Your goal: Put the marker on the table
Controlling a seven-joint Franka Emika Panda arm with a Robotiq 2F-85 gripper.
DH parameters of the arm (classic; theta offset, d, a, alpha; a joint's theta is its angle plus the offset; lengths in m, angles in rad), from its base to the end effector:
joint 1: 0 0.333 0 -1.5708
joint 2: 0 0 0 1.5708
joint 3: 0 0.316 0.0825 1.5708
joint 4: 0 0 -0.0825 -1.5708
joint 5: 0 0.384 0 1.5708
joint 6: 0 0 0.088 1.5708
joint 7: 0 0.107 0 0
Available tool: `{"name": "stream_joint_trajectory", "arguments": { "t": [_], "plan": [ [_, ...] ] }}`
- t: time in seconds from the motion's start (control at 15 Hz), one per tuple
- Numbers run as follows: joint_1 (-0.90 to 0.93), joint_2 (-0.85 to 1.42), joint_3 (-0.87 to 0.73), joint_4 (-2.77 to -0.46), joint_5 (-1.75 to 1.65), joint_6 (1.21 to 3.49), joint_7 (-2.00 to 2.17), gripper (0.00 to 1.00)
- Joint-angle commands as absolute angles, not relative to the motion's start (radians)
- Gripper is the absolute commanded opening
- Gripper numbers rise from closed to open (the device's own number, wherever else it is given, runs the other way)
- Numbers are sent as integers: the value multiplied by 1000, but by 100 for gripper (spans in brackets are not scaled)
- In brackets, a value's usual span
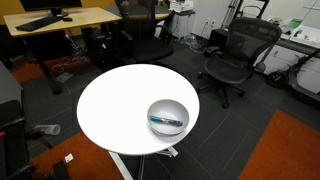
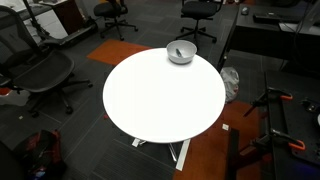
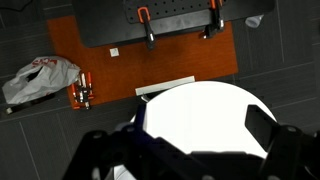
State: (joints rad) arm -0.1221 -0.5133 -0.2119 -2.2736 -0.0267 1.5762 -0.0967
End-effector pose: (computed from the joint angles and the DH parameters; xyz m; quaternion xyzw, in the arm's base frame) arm 0.3534 -0.1368 0.5312 -0.9897 0.0982 0.0869 0.0568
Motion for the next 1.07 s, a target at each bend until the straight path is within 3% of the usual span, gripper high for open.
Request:
{"name": "stream_joint_trajectory", "arguments": {
  "t": [0.0,1.0],
  "plan": [
    [-137,-493,-191,-2272,-32,1620,-76,100],
    [-174,-231,-149,-2267,-22,2081,266,100]
  ]
}}
